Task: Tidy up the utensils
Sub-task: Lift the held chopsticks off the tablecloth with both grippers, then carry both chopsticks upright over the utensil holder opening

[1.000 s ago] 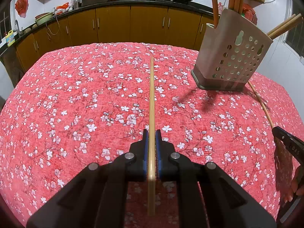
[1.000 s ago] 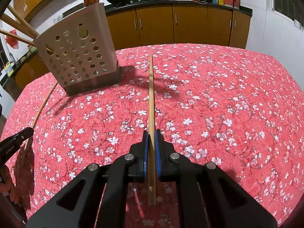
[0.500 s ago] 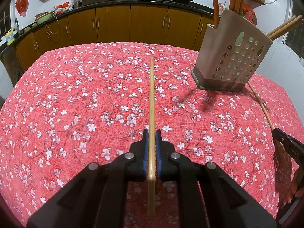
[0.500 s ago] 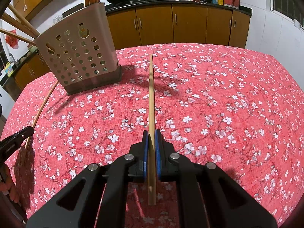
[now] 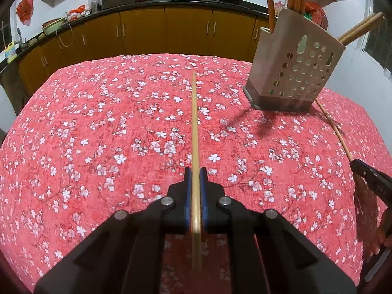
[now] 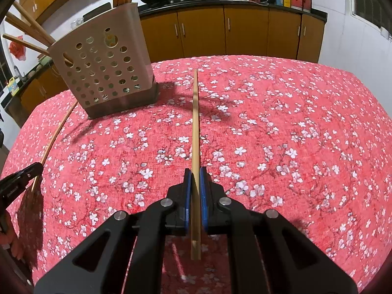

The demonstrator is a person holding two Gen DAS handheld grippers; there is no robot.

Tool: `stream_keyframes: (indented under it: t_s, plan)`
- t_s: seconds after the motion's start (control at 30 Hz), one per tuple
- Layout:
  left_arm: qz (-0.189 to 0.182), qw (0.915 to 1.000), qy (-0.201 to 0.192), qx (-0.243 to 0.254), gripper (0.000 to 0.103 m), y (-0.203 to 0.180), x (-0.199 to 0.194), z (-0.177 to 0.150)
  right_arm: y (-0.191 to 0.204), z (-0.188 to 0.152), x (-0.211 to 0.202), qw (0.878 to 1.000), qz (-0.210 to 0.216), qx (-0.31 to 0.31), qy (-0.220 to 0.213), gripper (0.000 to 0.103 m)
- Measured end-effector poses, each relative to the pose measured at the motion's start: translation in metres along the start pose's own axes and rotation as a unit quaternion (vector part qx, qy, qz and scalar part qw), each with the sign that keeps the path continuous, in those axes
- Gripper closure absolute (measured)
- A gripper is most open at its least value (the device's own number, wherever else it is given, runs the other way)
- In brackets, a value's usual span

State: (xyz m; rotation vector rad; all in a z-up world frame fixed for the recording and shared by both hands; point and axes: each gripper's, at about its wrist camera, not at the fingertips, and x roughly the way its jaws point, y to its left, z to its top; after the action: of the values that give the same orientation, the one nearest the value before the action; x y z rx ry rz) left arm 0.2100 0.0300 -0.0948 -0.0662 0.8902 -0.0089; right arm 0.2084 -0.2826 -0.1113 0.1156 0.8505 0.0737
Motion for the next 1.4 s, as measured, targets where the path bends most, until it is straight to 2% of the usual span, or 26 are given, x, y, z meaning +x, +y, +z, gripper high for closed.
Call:
stream_keyframes:
  t_s: [0.07,0.27,0.47,0.7,0.87,1.03,1.2,1.4]
  plan:
    - [-0.002,1.0000,0.003,-0.006,0.095,0.003,-0.003,0.001,-0.004,0.002,-0.010,1.000,0.003,0.006,-0.015,0.095]
    - [-0.010,0.9993,-0.032,-0.018,0.095,0.014,-0.031,0.013,-0.017,0.020,-0.051,0.997,0.007,0.026,-0.074,0.095]
    - [-0.018,0.9959,-0.087,-0.018,0.095,0.016,-0.068,0.032,-0.025,0.037,-0.086,0.991,0.010,0.037,-0.131,0.095]
    - [-0.038,0.9862,-0.159,-0.026,0.095,0.016,-0.113,0.053,-0.026,0.051,-0.117,0.979,0.022,0.047,-0.195,0.095]
    - [-0.052,0.9803,-0.189,-0.025,0.095,0.013,-0.135,0.063,-0.026,0.055,-0.123,0.976,0.023,0.046,-0.210,0.095]
    - [-0.057,0.9778,-0.201,-0.019,0.095,0.009,-0.145,0.069,-0.025,0.056,-0.127,0.975,0.025,0.047,-0.214,0.095]
    - [-0.080,0.9748,-0.208,-0.011,0.095,0.001,-0.157,0.074,-0.024,0.061,-0.146,0.971,0.053,0.046,-0.230,0.095]
    - [-0.117,0.9641,-0.238,0.011,0.095,-0.020,-0.183,0.088,-0.014,0.079,-0.184,0.954,0.111,0.046,-0.276,0.095]
